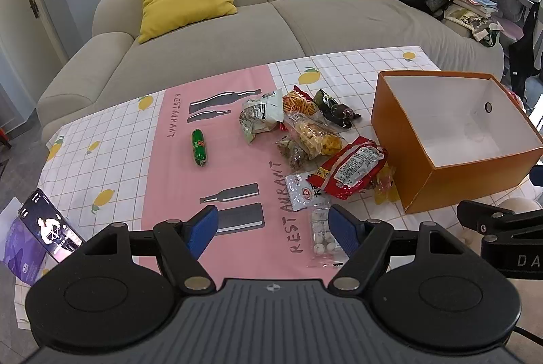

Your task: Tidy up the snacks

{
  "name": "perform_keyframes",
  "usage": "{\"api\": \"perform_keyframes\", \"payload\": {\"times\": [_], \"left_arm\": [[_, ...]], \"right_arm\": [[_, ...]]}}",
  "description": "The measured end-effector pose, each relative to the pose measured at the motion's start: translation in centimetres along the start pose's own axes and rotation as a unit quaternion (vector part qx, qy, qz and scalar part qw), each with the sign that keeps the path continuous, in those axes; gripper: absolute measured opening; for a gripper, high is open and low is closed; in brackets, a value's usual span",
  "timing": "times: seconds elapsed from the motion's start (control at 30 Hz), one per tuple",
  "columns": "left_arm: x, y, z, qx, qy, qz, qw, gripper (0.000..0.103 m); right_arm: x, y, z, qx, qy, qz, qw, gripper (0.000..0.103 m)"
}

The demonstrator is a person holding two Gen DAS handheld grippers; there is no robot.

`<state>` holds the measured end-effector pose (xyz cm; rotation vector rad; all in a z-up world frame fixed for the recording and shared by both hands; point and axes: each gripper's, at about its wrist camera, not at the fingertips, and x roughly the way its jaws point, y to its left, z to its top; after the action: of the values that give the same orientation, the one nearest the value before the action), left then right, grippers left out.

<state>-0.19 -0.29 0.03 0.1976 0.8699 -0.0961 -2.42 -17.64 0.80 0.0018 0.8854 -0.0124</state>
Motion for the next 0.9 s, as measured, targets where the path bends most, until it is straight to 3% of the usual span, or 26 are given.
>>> {"api": "perform_keyframes", "payload": {"times": [0.9], "left_arm": [[-0.73, -0.07, -0.04, -0.001, -0.005, 0.0, 1.0, 0.087]], "right_arm": [[0.05, 0.45, 0.04, -0.001, 0.0, -0.003, 1.0, 0.1]]}}
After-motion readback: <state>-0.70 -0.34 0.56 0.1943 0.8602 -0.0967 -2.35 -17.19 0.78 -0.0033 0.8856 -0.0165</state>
